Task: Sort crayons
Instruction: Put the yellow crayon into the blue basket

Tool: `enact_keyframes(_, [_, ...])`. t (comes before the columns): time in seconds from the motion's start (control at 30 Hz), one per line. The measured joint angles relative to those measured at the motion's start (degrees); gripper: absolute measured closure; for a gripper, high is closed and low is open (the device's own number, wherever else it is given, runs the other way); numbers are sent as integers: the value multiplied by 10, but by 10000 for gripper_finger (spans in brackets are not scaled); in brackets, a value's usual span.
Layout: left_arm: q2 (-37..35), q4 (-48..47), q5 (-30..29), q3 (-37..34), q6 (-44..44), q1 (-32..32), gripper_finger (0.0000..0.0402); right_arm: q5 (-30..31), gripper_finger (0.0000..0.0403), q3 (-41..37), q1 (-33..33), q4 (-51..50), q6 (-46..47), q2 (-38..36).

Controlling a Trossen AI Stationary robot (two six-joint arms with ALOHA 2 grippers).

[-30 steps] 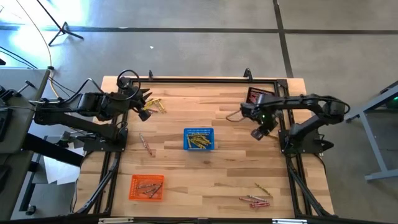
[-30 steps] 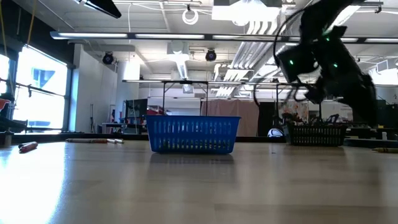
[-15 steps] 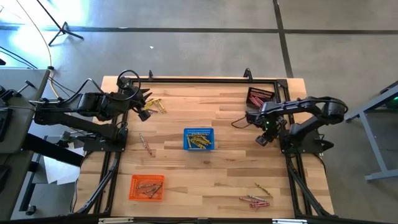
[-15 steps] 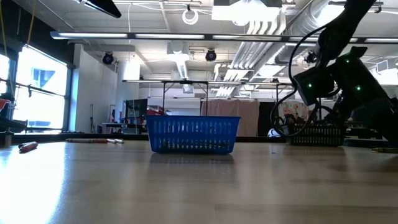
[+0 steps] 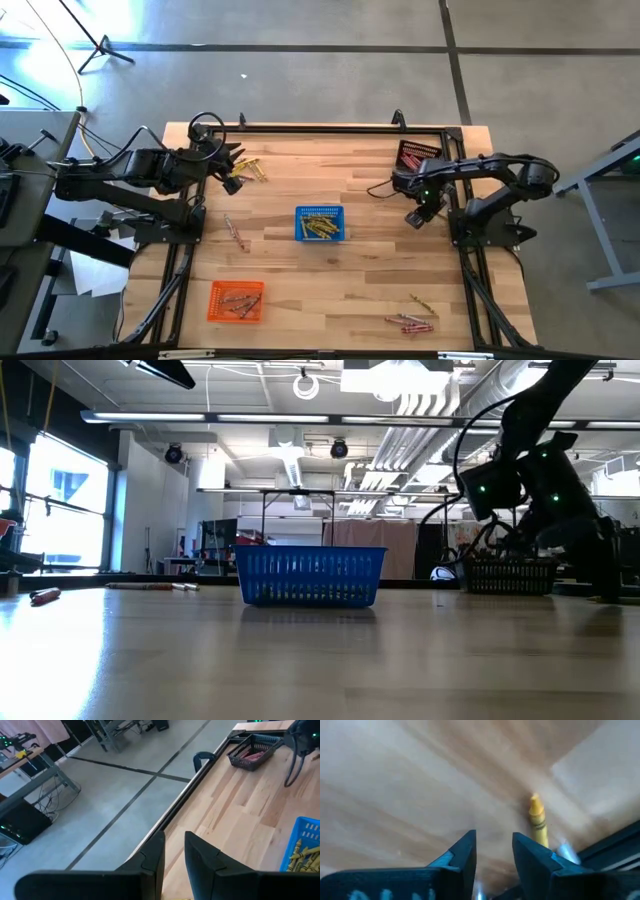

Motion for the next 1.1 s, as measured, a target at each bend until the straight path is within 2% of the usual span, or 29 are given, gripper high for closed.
enact_keyframes(0.47, [0, 0, 0, 0, 1, 0, 341, 43, 289, 0, -51, 5, 10, 0])
enact_keyframes(0.6, [0, 0, 0, 0, 1, 0, 341, 37, 289, 0, -67, 10, 3, 0])
enact_keyframes(1.1, [0, -1, 0, 0, 1, 0, 341, 61, 333, 0, -99, 36, 27, -1])
